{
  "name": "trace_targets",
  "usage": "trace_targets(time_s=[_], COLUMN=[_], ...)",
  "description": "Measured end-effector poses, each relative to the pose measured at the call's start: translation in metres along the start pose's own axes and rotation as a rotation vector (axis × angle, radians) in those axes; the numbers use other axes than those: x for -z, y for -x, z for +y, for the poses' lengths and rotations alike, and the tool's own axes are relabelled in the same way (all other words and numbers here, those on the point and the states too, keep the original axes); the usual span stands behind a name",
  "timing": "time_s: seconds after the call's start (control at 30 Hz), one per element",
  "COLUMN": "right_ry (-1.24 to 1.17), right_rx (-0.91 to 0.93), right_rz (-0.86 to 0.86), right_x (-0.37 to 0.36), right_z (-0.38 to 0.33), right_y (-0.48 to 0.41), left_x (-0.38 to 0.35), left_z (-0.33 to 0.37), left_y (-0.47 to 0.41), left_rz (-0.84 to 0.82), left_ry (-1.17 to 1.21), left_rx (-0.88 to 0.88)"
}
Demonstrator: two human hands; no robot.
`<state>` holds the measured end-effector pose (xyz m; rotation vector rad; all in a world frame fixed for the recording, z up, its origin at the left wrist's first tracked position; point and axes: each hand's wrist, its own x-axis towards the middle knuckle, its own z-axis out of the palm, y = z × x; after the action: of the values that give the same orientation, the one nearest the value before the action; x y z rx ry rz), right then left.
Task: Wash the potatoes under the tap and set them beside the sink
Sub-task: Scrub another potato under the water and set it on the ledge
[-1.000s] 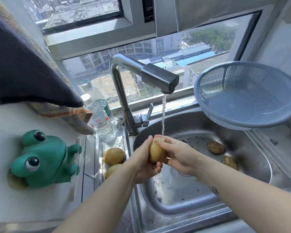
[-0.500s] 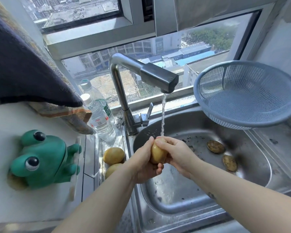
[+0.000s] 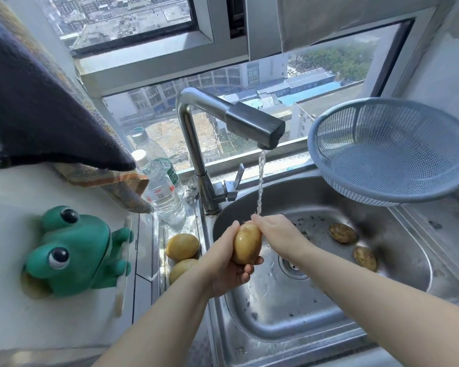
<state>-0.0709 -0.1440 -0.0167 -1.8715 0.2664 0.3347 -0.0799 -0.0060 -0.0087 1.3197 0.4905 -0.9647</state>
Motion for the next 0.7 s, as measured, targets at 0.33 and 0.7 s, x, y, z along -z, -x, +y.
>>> trace_targets(time_s=[0.33,0.7], right_ry=[-0.394,0.151], right_rx=[0.026,0.464], right_rz=[-0.124,-0.135], right_x=[-0.002,0.003], right_z=[-0.008,0.001], right_y=[0.012,0.015], left_x=[-0.007,-0.012], left_z=[0.017,0.017], left_y=[-0.003,-0.005], left_rz=[0.000,-0.051], left_ry=[0.142,0.293], left_rx=[0.047,0.149])
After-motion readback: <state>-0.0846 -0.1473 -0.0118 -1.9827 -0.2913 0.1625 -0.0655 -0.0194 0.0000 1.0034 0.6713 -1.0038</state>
